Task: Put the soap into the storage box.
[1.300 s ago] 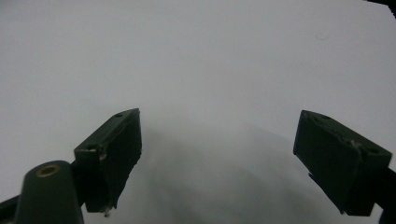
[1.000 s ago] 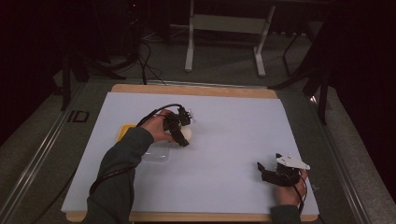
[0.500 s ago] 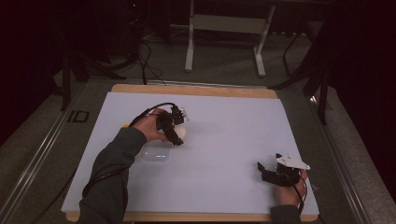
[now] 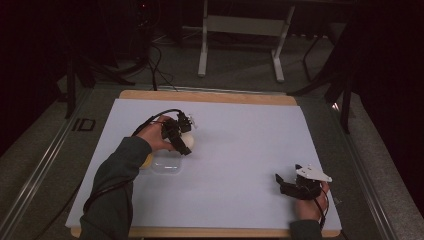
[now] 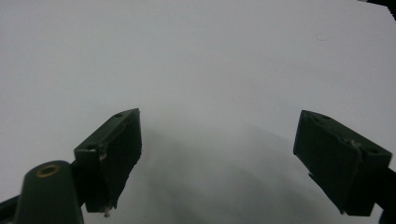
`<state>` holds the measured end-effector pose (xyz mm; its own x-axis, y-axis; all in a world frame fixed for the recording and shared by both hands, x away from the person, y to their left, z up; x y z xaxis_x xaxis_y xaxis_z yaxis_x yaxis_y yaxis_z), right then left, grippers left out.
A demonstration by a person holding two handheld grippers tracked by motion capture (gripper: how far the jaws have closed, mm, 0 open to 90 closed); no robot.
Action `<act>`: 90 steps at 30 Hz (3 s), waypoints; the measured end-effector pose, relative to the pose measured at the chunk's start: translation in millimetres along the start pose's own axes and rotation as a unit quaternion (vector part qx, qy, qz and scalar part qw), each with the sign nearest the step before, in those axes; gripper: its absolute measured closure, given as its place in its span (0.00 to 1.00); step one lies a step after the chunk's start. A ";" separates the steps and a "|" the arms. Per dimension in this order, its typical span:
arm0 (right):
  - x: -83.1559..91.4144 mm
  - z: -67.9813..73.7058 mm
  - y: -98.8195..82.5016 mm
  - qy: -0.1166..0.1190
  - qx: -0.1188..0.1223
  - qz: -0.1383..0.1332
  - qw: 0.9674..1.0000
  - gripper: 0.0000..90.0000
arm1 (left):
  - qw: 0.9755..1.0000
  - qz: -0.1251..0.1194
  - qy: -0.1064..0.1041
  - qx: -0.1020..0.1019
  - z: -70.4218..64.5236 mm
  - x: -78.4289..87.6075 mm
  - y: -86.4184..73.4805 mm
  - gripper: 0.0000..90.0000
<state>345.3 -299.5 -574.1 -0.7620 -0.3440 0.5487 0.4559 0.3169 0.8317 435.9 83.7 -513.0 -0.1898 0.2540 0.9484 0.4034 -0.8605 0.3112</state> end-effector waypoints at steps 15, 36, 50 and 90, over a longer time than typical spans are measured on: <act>-0.1 0.1 -0.1 0.000 0.002 0.001 1.000 0.17 | 1.000 0.002 0.001 0.020 8.0 3.1 -18.4 0.26; -0.1 0.1 -0.1 -0.001 0.002 0.001 1.000 0.17 | 0.999 0.003 0.010 0.048 20.6 9.4 -45.6 0.26; -0.1 0.4 -0.1 -0.001 0.003 0.001 1.000 0.17 | 0.997 0.007 0.021 0.080 32.0 15.0 -72.5 0.26; 0.0 0.3 -0.1 -0.002 0.003 0.001 1.000 0.17 | 0.986 0.028 0.052 0.155 52.4 14.0 -119.4 0.26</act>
<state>345.1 -299.3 -574.2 -0.7635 -0.3399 0.5491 0.4541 0.3221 0.8307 431.9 213.2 -533.7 -0.2437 0.1494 0.9583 0.6665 -0.6920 0.2774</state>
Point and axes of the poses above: each handheld gripper's, and its own axes: x roughly backward along the jaws, y roughly out of its top, z roughly to its left, the point moved 7 cm from there along -x, roughly forward along the jaws, and after that the axes turned 2 degrees about y, right-handed, at the moved point
